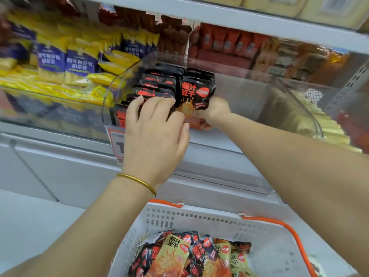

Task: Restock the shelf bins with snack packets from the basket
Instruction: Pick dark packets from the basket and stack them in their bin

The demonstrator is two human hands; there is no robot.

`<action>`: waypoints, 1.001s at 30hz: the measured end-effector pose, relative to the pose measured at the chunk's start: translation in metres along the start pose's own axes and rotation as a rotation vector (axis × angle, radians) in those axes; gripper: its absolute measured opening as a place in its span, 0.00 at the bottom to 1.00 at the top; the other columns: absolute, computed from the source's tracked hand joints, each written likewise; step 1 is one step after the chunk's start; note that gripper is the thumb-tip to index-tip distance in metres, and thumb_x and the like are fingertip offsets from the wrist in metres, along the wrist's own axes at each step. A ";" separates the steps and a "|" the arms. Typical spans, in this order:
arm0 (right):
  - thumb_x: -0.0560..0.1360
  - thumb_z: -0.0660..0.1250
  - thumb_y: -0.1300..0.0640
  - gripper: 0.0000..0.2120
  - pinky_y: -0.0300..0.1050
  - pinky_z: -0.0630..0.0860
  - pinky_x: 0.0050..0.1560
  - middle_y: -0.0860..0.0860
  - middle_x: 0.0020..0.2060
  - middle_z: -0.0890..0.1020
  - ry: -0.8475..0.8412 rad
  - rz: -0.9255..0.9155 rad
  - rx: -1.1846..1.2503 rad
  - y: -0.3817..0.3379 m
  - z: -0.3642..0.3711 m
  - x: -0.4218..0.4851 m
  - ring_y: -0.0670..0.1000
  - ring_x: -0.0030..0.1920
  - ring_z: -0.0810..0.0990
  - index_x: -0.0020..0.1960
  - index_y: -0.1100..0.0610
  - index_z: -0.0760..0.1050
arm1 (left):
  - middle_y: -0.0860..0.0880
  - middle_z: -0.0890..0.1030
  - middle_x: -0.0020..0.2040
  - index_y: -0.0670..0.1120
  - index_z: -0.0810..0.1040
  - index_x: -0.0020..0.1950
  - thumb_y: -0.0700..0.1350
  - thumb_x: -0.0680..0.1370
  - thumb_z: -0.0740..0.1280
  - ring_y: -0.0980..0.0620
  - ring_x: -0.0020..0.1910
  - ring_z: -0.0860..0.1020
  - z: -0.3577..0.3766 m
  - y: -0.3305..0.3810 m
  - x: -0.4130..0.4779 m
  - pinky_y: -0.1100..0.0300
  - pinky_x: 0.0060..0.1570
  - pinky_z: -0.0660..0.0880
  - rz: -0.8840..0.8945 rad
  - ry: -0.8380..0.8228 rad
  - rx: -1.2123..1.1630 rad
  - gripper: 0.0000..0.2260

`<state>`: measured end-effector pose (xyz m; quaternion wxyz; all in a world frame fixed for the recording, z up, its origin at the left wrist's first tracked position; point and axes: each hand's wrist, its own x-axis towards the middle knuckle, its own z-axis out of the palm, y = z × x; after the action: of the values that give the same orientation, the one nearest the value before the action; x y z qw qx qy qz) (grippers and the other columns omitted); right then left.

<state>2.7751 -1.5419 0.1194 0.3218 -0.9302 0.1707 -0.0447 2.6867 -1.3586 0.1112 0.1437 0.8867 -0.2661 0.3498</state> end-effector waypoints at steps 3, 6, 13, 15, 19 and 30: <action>0.74 0.70 0.54 0.16 0.54 0.82 0.40 0.61 0.43 0.83 -0.030 0.038 0.051 0.000 0.001 0.000 0.57 0.39 0.85 0.56 0.64 0.74 | 0.45 0.79 0.58 0.45 0.81 0.47 0.49 0.78 0.57 0.43 0.60 0.74 0.001 -0.001 0.000 0.45 0.65 0.61 0.007 0.009 0.002 0.15; 0.74 0.70 0.55 0.14 0.51 0.83 0.41 0.59 0.43 0.84 -0.058 0.053 0.074 0.000 -0.003 -0.003 0.56 0.41 0.85 0.55 0.62 0.76 | 0.45 0.79 0.58 0.45 0.81 0.47 0.49 0.78 0.57 0.43 0.60 0.74 0.002 -0.001 -0.001 0.45 0.66 0.61 0.011 0.028 0.002 0.15; 0.74 0.71 0.59 0.14 0.53 0.82 0.47 0.59 0.33 0.80 -0.035 0.064 0.121 -0.021 -0.049 -0.044 0.58 0.43 0.84 0.36 0.63 0.69 | 0.46 0.79 0.58 0.44 0.80 0.49 0.47 0.78 0.59 0.43 0.59 0.74 -0.006 -0.002 -0.003 0.47 0.63 0.62 0.087 0.141 -0.025 0.11; 0.74 0.70 0.61 0.13 0.53 0.82 0.44 0.60 0.32 0.80 0.029 -0.036 0.159 -0.027 -0.073 -0.075 0.58 0.41 0.85 0.35 0.62 0.69 | 0.47 0.80 0.57 0.44 0.81 0.50 0.45 0.78 0.60 0.43 0.56 0.74 -0.016 0.004 -0.007 0.48 0.58 0.63 0.148 0.222 -0.050 0.10; 0.74 0.70 0.63 0.13 0.47 0.82 0.33 0.58 0.28 0.79 -0.082 -0.258 0.272 -0.012 -0.095 -0.167 0.53 0.31 0.84 0.33 0.61 0.70 | 0.47 0.81 0.51 0.42 0.81 0.48 0.40 0.76 0.62 0.41 0.47 0.76 -0.028 0.031 -0.031 0.48 0.45 0.69 0.268 0.165 -0.189 0.08; 0.75 0.67 0.58 0.15 0.48 0.77 0.54 0.58 0.55 0.80 -0.875 -0.005 -0.476 0.205 0.125 -0.233 0.56 0.54 0.79 0.60 0.63 0.76 | 0.48 0.80 0.40 0.46 0.81 0.46 0.48 0.72 0.54 0.44 0.42 0.75 0.021 0.069 -0.118 0.52 0.39 0.77 0.278 -0.657 -0.232 0.17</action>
<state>2.5213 -1.5388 -0.0985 0.1421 -0.9098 0.0228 0.3894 2.5859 -1.3808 0.0187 0.1011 0.8849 -0.4536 0.0305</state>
